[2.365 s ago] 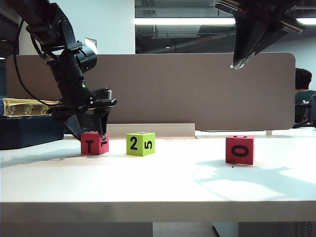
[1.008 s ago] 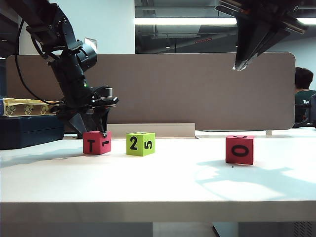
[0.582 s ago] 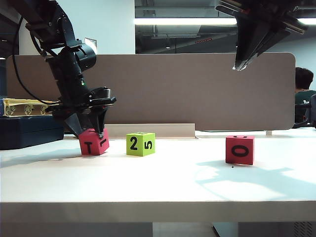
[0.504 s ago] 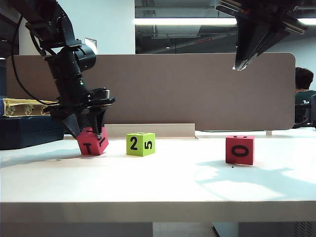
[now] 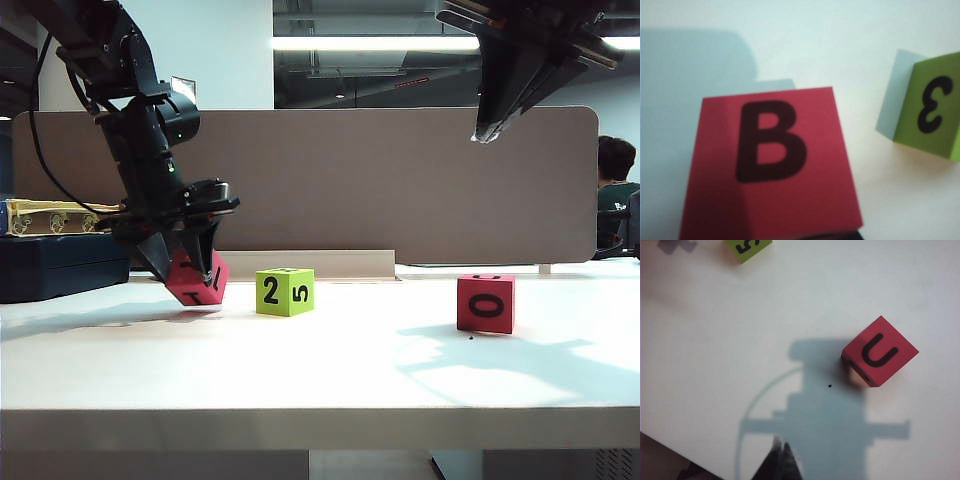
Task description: Select the appropriate blocks from the scattered letter blocks on the table and arrange them in a row to spell out "THU".
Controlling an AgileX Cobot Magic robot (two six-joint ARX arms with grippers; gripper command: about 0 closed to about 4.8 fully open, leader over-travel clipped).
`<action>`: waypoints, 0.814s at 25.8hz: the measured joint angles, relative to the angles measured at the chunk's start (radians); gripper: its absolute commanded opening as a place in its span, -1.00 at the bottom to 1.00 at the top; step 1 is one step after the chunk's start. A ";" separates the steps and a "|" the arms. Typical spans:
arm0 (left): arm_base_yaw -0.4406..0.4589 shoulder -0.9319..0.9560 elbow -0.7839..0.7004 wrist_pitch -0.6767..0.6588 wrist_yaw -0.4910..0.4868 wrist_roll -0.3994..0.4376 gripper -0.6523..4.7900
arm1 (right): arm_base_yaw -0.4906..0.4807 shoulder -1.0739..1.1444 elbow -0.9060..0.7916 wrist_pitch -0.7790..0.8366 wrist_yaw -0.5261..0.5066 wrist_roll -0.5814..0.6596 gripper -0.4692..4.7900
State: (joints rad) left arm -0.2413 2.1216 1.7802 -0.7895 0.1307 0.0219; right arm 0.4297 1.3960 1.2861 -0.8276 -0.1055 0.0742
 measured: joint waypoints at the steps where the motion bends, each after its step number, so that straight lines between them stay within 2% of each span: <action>1: 0.000 -0.014 0.000 0.000 0.000 0.000 -0.01 | 0.000 0.000 0.000 0.000 0.000 0.000 -0.84; 9: 0.001 -0.085 0.002 -0.065 -0.001 0.016 -0.01 | 0.000 0.000 0.000 0.000 0.000 0.000 -0.84; 12: 0.002 -0.087 0.002 -0.164 0.000 0.027 -0.01 | 0.000 0.000 0.000 0.000 0.000 0.000 -0.84; 21: 0.002 -0.110 0.001 -0.355 0.000 0.042 -0.01 | 0.000 0.000 0.000 -0.001 0.000 0.000 -0.84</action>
State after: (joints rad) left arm -0.2398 2.0113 1.7809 -1.1442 0.1303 0.0643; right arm 0.4297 1.3964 1.2861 -0.8288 -0.1055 0.0742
